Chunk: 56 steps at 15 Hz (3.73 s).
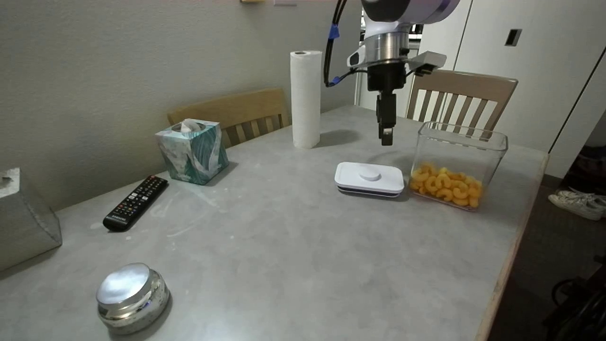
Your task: Cover the container with the white lid and then press the button atop the lid
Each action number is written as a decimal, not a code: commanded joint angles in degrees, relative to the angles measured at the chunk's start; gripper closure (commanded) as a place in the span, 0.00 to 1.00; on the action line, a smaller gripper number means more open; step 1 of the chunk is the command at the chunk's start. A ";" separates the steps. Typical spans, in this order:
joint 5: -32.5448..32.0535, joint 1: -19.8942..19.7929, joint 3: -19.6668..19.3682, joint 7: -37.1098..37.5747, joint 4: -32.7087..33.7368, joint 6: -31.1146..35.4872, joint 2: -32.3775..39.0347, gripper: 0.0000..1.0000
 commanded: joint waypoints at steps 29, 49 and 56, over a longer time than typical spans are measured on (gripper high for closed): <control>-4.52 -1.19 7.19 0.80 18.85 -9.57 14.95 0.00; -5.62 0.23 5.41 13.49 14.04 -7.14 15.26 0.00; -7.77 0.48 5.03 15.90 13.21 -8.52 14.01 0.00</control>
